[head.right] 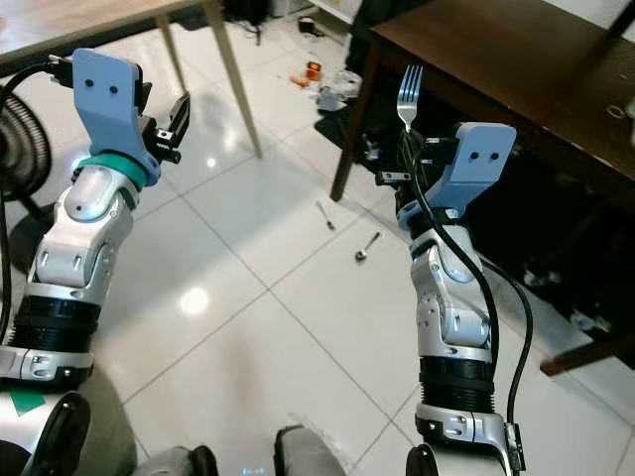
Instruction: Setting the table
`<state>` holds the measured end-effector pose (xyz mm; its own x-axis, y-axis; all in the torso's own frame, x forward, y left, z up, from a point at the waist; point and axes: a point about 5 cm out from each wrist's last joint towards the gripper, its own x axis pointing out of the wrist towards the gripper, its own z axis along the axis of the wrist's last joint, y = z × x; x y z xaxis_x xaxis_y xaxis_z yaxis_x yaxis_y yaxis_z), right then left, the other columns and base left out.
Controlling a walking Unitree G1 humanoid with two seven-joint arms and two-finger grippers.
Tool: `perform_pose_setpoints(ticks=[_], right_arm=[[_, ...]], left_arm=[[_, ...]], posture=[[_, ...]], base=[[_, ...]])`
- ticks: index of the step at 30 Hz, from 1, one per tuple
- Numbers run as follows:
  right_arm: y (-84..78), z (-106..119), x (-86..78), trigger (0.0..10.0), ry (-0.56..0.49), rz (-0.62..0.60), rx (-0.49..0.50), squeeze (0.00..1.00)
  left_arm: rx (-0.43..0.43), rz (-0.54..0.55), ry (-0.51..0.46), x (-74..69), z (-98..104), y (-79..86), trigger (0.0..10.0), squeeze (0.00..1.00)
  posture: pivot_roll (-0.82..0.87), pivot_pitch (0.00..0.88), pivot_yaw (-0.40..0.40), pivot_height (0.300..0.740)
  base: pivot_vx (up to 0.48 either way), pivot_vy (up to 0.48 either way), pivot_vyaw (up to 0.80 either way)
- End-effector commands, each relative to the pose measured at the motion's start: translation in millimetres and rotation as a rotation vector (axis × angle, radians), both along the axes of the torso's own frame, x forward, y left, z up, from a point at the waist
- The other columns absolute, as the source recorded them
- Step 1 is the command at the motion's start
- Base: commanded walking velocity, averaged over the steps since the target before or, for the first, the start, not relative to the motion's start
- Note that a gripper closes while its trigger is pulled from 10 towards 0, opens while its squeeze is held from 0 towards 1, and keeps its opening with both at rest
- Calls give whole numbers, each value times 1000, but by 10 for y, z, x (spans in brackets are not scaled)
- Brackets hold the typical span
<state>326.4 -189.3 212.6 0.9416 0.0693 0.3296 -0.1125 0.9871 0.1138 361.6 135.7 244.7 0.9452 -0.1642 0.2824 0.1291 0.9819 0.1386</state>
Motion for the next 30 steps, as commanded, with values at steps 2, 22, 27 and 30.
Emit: perform_pose_setpoints(ticks=[2,22,27,30], right_arm=[[-31,0,3,10000,7,-10,16,0],[-47,3,4,10000,8,-24,22,0],[-52,9,9,10000,7,-29,21,0],[-60,13,15,10000,7,-34,20,0]], left_arm=[[1,-4,14,8,-15,-19,10000,0],[11,-9,8,8,-5,-38,10000,0],[14,-12,7,11,-3,-42,10000,0],[15,-16,6,14,-1,-49,10000,0]], posture=[[141,10,-3,740],[140,10,0,740],[140,4,1,740],[139,0,1,740]], base=[[0,0,-800],[0,0,-800],[0,0,-800],[0,0,-800]])
